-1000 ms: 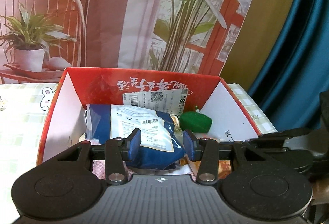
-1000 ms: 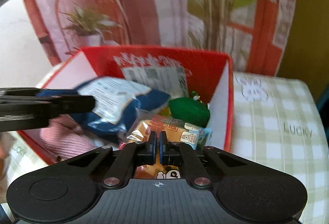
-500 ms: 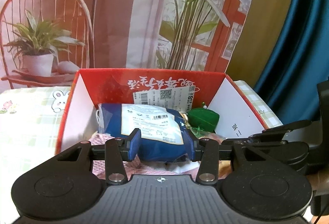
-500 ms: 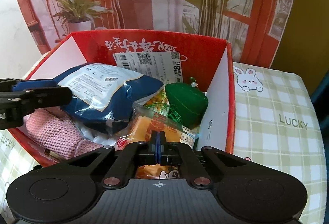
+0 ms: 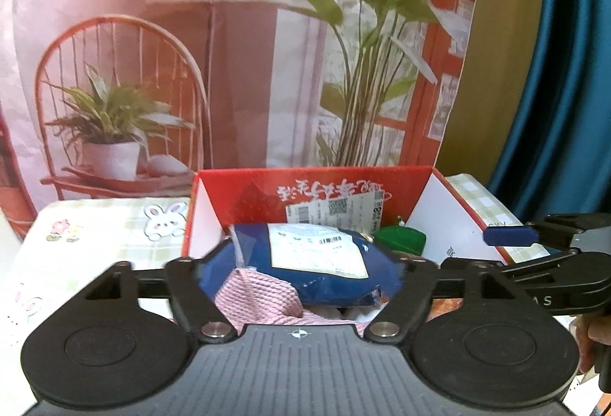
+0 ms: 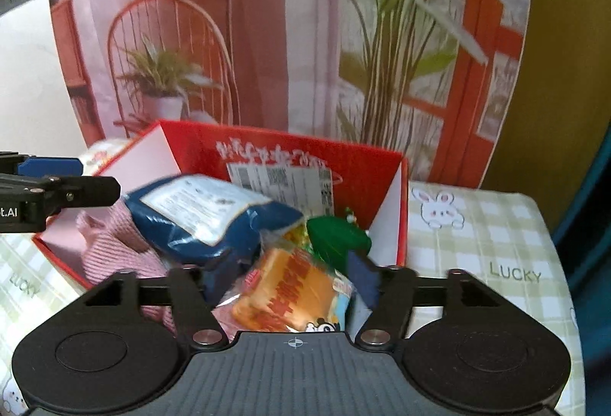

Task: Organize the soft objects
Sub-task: 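Move both tools down to the tied white plastic bag beside the box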

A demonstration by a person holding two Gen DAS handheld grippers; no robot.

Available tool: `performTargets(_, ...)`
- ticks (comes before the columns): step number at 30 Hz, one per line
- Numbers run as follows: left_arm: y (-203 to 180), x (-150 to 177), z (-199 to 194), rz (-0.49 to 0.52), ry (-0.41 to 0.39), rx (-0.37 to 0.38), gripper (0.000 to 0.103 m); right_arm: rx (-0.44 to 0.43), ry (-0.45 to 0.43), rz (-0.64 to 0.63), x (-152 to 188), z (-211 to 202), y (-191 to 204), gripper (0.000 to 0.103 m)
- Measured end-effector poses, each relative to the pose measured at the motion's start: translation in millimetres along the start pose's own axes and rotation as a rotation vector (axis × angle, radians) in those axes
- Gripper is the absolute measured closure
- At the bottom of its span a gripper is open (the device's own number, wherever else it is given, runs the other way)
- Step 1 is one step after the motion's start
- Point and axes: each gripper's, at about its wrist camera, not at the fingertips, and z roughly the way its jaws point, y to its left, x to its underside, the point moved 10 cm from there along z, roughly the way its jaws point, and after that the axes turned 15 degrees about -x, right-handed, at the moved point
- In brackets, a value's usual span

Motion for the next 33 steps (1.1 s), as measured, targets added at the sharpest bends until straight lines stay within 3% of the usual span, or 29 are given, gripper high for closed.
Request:
performTargets(3, 4, 0, -13, 0.003, -0.028, -0.014, 0.004, 0.003, -0.029, 0.0, 0, -8, 6, 0.018)
performTargets(6, 6, 4, -25, 0.004, -0.039, -0.023, 0.0, 0.0, -0.07, 0.0, 2, -17, 13, 0.0)
performTargets(15, 18, 18, -54, -0.01, -0.077, -0.069, 0.0, 0.01, -0.149, 0.031, 14, -36, 28, 0.0)
performTargets(22, 22, 44, -73, -0.021, -0.111, -0.102, 0.0, 0.012, -0.289, 0.052, 36, -61, 35, 0.0)
performTargets(27, 19, 73, -77, -0.027, -0.088, -0.099, 0.0, 0.045, -0.343, 0.054, 68, -70, 40, 0.0)
performTargets(33, 9, 109, -71, 0.012, -0.031, -0.093, 0.0, 0.066, -0.32, 0.079, 109, -63, 39, 0.0)
